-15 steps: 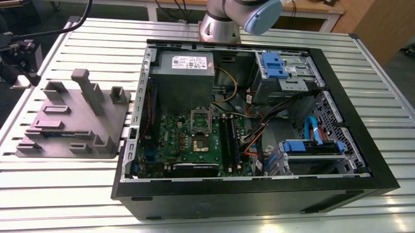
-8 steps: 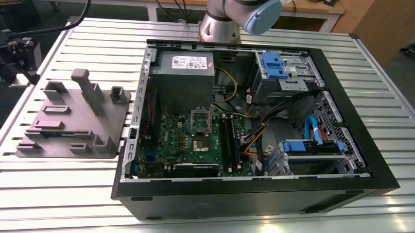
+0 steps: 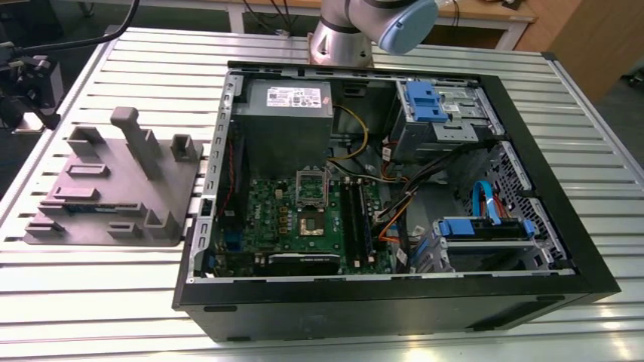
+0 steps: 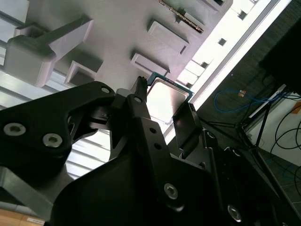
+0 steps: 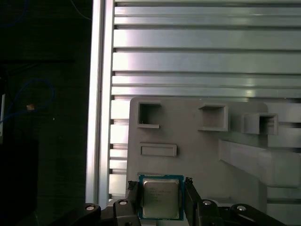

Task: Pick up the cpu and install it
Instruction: 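Pick up the cpu and move it towards the insertion slot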

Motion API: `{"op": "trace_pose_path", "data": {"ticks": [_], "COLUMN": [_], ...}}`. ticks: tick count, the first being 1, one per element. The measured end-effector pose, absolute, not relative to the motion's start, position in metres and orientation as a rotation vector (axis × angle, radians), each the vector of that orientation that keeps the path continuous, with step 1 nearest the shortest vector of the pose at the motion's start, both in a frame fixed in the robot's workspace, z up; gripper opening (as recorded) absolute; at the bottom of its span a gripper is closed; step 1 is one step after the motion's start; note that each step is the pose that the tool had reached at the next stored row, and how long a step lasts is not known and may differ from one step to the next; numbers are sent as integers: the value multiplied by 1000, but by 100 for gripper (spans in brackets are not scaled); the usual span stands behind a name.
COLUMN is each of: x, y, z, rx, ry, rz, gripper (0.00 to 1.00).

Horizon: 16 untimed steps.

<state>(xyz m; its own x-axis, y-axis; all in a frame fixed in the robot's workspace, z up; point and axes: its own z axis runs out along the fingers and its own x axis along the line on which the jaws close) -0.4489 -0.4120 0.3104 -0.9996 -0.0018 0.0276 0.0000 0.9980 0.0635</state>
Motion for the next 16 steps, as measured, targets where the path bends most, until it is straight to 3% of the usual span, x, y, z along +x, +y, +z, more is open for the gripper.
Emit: {"op": "trace_pose_path", "data": {"ticks": [16], "x": [-449], "y": [-412], "z": [312], "rx": [1], "ry": [-3113], "rz": [-76], "gripper": [47]}}
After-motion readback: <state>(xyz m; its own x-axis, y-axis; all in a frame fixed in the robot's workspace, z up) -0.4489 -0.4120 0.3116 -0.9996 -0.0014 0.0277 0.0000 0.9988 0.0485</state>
